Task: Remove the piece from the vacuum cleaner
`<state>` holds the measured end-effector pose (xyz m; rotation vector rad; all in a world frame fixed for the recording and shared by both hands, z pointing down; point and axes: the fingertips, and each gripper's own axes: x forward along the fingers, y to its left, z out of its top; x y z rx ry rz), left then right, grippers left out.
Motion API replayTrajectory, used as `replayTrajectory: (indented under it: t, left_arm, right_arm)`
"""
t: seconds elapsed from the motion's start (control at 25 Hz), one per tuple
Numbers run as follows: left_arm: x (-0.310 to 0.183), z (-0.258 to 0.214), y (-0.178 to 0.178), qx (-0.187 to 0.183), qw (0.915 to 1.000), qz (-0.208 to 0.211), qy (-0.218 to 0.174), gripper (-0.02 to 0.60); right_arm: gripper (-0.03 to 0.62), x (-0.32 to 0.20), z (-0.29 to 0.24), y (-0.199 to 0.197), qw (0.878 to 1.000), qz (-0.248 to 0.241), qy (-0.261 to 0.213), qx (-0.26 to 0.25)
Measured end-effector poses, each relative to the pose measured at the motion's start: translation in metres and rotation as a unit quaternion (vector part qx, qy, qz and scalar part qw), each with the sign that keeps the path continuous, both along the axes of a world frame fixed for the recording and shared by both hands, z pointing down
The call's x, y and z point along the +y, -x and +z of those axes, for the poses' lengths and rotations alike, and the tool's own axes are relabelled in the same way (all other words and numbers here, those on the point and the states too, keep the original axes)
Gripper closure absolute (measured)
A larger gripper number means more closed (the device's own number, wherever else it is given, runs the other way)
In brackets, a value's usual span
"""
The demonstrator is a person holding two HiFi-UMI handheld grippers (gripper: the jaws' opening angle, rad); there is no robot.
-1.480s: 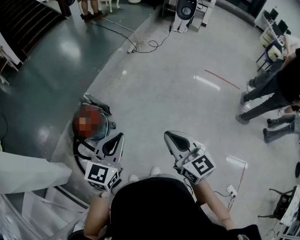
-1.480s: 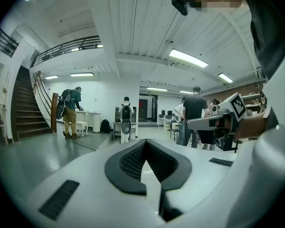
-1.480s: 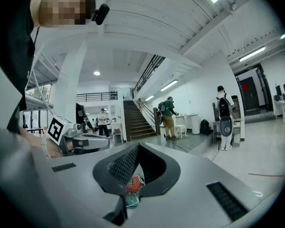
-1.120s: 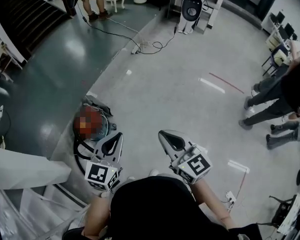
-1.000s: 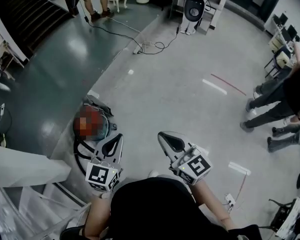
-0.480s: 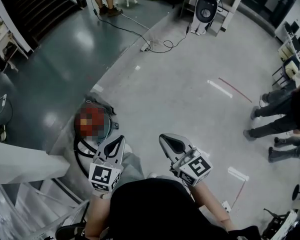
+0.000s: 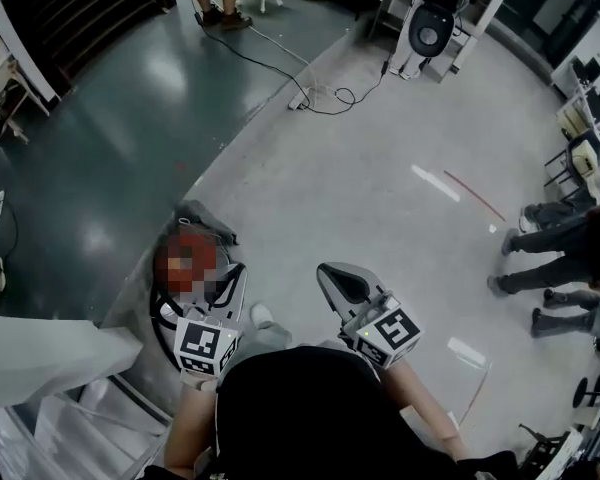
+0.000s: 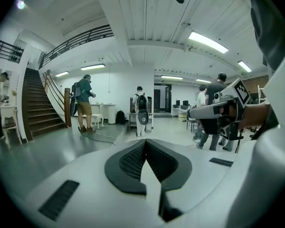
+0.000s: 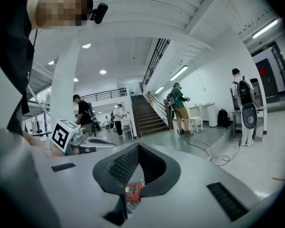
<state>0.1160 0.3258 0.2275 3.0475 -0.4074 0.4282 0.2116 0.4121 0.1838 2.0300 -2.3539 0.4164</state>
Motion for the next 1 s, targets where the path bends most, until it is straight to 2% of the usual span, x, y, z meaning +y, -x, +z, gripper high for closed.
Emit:
replayTrajectory:
  t: [0.24, 0.52, 0.76, 1.0]
  left_arm:
    - [-0.088, 0.011, 0.020, -0.012, 0.9996, -0.025, 0.000, 0.565]
    - [-0.147, 0.031, 0.062, -0.034, 0.9948, -0.092, 0.025, 0.565]
    - [-0.185, 0.054, 0.085, -0.054, 0.9858, -0.151, 0.048, 0.565]
    - [-0.234, 0.076, 0.089, -0.074, 0.9720, -0.209, 0.077, 0.564]
  right_arm:
    - [0.566, -0.089, 0.016, 0.013, 1.000, -0.024, 0.019, 0.005]
    - [0.565, -0.157, 0.032, 0.032, 0.997, -0.072, 0.040, -0.003]
    - [0.565, -0.215, 0.058, 0.035, 0.991, -0.116, 0.063, -0.018]
    - [0.565, -0.282, 0.088, 0.024, 0.982, -0.169, 0.090, -0.010]
